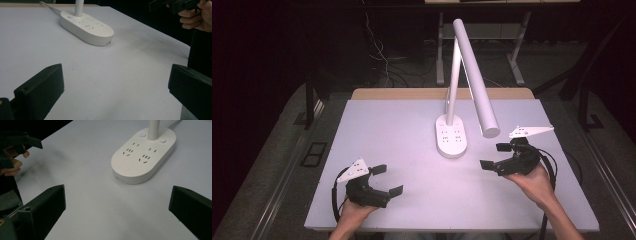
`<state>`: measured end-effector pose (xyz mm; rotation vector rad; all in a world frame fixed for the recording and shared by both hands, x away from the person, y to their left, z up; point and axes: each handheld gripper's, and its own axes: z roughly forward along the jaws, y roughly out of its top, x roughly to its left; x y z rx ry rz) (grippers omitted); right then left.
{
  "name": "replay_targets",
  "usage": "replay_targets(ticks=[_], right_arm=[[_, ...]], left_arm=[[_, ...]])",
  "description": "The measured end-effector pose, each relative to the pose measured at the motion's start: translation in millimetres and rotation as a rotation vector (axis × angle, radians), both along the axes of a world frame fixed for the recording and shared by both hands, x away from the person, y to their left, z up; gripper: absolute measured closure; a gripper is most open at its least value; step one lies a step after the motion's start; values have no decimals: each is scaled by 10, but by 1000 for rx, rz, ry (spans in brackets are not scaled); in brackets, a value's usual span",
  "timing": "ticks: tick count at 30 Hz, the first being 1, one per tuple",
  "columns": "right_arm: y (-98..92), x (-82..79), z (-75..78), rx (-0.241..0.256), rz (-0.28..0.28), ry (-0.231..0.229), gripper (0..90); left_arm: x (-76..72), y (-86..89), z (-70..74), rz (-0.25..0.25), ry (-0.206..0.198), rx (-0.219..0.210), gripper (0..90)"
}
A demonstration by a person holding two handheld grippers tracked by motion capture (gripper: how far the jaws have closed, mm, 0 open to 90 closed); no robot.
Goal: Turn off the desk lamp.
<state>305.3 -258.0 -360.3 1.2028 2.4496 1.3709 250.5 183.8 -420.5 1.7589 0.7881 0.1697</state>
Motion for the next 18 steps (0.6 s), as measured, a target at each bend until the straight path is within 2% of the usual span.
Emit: replay_targets(ticks=[12,18], right_arm=[[97,166,57,-8,13,12,8],[165,332,71,-22,13,15,9]], left_arm=[[6,3,-2,-1,2,3,0],[5,8,-1,-1,1,-1,0]])
